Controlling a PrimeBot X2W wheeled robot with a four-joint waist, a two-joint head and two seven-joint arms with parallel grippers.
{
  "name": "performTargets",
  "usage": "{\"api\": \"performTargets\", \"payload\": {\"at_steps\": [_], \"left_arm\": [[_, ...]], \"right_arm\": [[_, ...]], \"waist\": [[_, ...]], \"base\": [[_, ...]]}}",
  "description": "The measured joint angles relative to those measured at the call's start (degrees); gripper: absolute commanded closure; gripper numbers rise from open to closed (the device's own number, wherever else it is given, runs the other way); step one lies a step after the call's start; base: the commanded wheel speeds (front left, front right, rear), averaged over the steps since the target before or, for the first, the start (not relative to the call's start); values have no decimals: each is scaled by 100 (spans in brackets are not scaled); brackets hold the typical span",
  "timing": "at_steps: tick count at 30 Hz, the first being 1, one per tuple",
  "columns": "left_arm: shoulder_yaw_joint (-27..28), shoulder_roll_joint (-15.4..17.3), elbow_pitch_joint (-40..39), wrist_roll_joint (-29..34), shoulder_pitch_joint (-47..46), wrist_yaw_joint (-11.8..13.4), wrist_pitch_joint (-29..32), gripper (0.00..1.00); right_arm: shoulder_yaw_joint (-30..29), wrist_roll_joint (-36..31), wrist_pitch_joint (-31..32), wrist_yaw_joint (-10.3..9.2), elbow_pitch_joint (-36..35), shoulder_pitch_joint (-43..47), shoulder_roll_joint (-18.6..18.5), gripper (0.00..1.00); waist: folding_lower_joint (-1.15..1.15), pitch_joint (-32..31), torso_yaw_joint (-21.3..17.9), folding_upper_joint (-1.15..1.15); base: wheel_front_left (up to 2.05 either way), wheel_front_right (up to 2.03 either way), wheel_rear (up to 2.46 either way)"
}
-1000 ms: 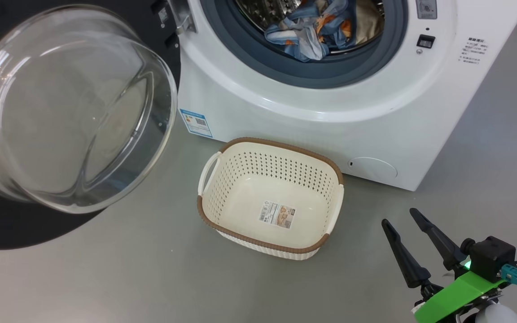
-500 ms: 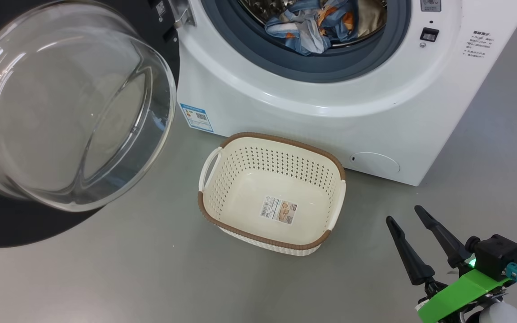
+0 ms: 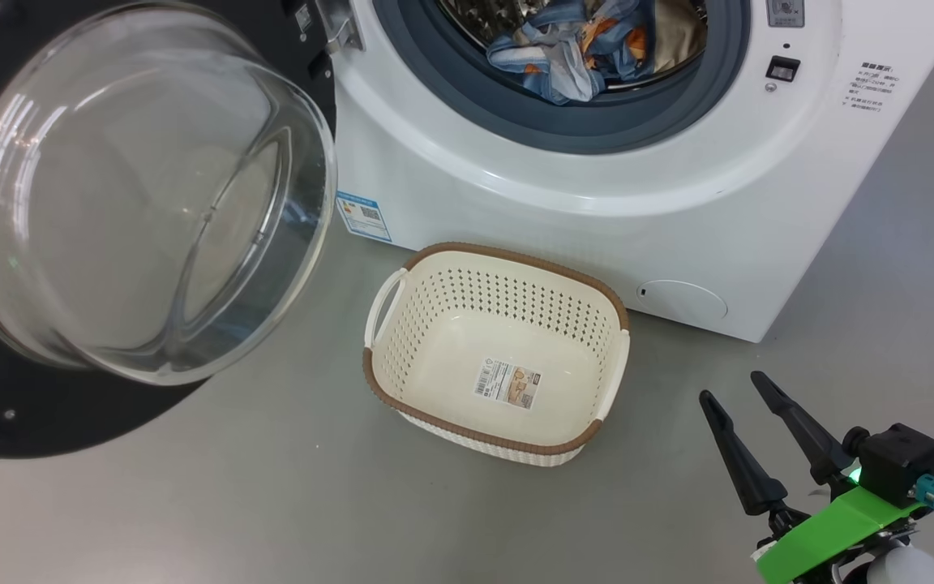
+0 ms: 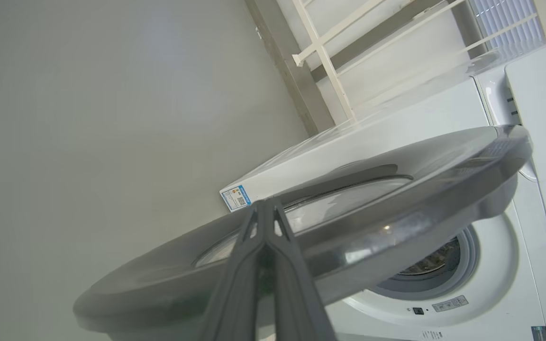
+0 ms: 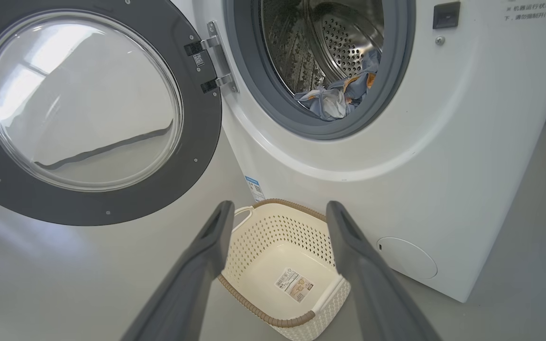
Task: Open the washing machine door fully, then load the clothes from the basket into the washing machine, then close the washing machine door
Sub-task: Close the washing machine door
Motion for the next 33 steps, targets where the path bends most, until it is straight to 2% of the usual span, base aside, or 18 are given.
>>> {"api": "performTargets", "payload": {"at_steps": [3, 7, 14, 20, 33], "left_arm": [[-86, 52, -272, -60, 150, 0, 309, 100], [-227, 78, -1034, -302, 551, -1, 895, 100], [-477, -191, -2357, -861, 1192, -49, 1563, 100], [-560, -205, -3217, -1173, 1582, -49, 1858, 100], [-946, -634, -4421, -1533, 1763, -49, 2097, 100]], "right_arm": [[-1, 0, 0, 0, 4, 1, 4, 0], [-10, 0, 0, -1, 5, 4, 25, 0], [-14, 0, 0, -1, 9, 4, 56, 0], [-16, 0, 0, -1, 7, 4, 81, 0], [-156, 0, 0, -1, -14, 5, 212, 0]], "waist": [[0, -28, 1, 0], [0, -79, 17, 0], [0, -143, 30, 0], [0, -173, -26, 0], [0, -210, -411, 0]], "base": [[0, 0, 0], [0, 0, 0], [0, 0, 0], [0, 0, 0], [0, 0, 0]]}}
